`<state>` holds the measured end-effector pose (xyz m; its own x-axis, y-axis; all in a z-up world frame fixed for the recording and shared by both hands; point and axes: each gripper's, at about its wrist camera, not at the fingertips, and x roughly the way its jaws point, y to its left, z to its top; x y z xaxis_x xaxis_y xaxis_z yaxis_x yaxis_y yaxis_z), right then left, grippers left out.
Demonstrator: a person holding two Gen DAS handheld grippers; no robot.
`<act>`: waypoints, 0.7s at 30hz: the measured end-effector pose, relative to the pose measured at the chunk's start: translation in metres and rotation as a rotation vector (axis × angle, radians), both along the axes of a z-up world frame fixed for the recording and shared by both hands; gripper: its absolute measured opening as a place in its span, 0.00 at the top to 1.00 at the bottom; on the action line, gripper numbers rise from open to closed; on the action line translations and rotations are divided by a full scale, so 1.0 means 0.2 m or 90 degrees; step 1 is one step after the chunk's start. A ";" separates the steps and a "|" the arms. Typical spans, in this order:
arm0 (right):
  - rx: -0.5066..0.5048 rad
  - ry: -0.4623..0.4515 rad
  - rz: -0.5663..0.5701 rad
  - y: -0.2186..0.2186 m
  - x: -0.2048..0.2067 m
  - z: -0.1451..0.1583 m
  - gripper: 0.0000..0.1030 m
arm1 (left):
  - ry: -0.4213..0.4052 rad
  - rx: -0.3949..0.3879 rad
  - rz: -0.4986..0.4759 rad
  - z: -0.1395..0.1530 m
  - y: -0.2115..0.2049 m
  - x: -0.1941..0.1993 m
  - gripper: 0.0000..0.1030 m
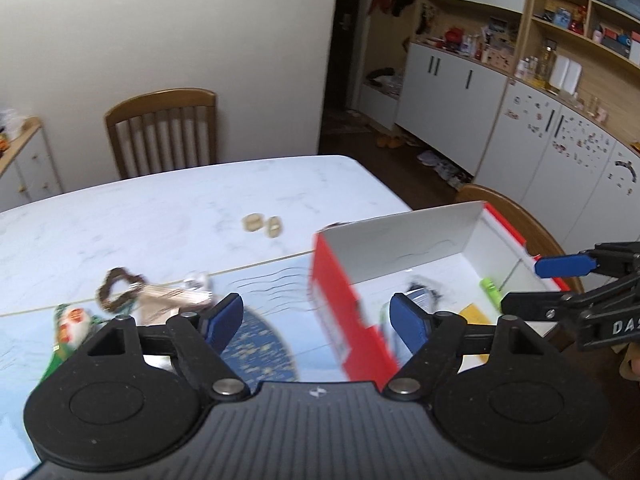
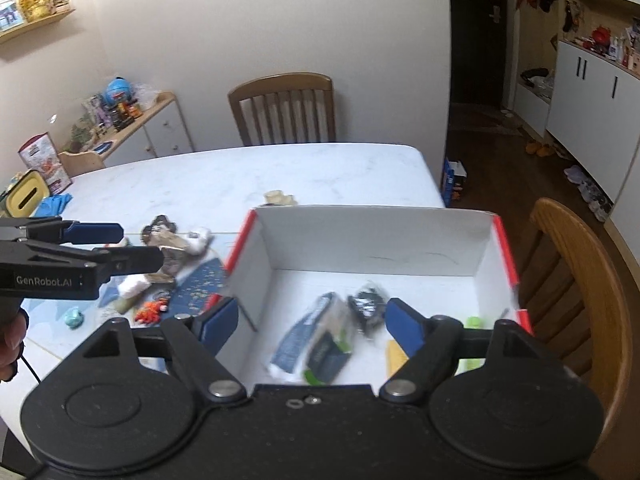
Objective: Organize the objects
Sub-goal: 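Release the bead bag and green tube in the shoebox and withdraw both grippers, then reach the left gripper to the teal soap and grasp it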
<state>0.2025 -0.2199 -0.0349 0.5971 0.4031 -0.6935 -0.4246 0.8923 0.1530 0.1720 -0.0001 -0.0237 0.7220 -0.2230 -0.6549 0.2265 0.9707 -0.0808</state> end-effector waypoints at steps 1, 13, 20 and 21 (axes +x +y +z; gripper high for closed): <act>0.003 -0.002 0.003 0.02 -0.01 0.00 0.18 | -0.001 0.002 0.005 0.00 0.04 -0.02 0.22; 0.028 -0.002 0.064 0.41 -0.11 0.01 0.08 | 0.012 -0.023 0.045 -0.06 0.50 -0.16 0.19; 0.017 0.015 0.076 0.63 -0.15 -0.05 0.08 | 0.020 -0.028 0.063 -0.13 0.73 -0.22 0.02; 0.014 0.018 0.077 0.65 -0.15 -0.06 0.08 | 0.019 -0.026 0.064 -0.15 0.77 -0.23 0.01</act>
<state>0.1726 -0.0889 -0.0478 0.5232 0.4863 -0.6999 -0.5246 0.8310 0.1852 0.1257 0.1536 -0.0539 0.7225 -0.1773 -0.6683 0.1254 0.9841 -0.1254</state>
